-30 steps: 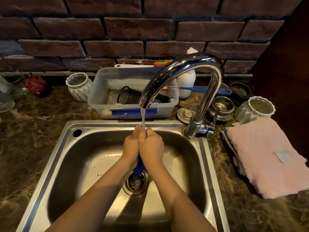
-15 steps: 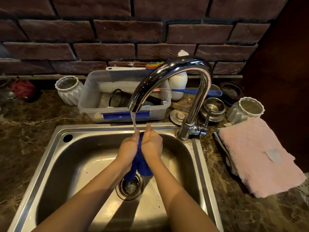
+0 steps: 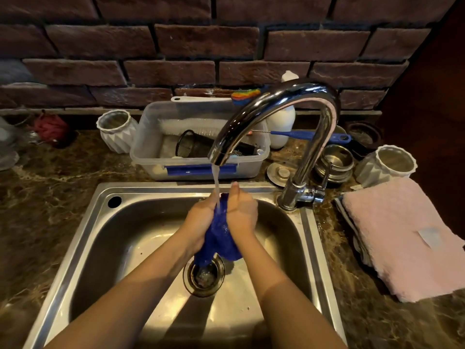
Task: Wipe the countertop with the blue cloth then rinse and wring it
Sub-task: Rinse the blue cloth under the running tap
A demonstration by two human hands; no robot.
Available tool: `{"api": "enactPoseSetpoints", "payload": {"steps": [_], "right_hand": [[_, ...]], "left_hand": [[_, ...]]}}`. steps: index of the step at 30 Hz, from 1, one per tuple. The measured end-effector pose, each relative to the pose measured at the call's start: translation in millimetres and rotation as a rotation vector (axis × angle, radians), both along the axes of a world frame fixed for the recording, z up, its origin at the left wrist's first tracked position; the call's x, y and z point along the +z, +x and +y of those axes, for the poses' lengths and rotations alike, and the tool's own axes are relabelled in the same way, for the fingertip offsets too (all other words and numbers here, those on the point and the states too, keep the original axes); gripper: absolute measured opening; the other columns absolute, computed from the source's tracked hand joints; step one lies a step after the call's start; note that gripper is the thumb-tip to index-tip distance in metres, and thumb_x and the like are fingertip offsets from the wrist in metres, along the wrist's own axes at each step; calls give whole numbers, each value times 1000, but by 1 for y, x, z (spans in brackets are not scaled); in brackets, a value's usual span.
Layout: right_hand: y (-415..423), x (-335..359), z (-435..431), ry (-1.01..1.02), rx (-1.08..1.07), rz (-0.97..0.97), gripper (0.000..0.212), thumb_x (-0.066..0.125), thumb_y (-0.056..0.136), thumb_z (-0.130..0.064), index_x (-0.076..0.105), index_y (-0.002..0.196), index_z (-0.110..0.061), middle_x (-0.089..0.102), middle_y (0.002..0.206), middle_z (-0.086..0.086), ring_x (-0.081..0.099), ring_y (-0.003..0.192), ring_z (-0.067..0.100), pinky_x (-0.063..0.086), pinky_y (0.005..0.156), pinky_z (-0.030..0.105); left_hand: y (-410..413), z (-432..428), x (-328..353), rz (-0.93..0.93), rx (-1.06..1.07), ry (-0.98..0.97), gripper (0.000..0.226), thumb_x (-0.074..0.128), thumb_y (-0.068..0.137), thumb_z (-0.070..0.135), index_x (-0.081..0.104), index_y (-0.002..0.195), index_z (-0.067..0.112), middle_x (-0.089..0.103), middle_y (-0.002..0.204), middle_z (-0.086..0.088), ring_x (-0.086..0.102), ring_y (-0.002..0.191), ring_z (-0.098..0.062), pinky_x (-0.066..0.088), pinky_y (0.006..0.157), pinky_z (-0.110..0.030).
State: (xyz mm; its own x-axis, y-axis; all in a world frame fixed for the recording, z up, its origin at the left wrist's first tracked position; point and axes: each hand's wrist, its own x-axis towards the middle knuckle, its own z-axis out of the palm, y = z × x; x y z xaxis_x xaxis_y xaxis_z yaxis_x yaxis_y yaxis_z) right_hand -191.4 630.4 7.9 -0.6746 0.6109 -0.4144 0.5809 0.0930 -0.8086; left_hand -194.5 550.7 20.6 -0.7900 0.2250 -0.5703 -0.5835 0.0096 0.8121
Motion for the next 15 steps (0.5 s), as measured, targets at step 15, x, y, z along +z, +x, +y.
{"api": "enactPoseSetpoints", "payload": {"steps": [15], "right_hand": [[-11,-15,8,231,165,-11,49,32,98,-44,63,83,-10,59,79,5,57,81,18,36,69,28]], "left_hand": [[6,-4,-13,-116,32,76,30,42,96,40,59,88,17,64,74,-5,62,72,-19,48,67,-31]]}}
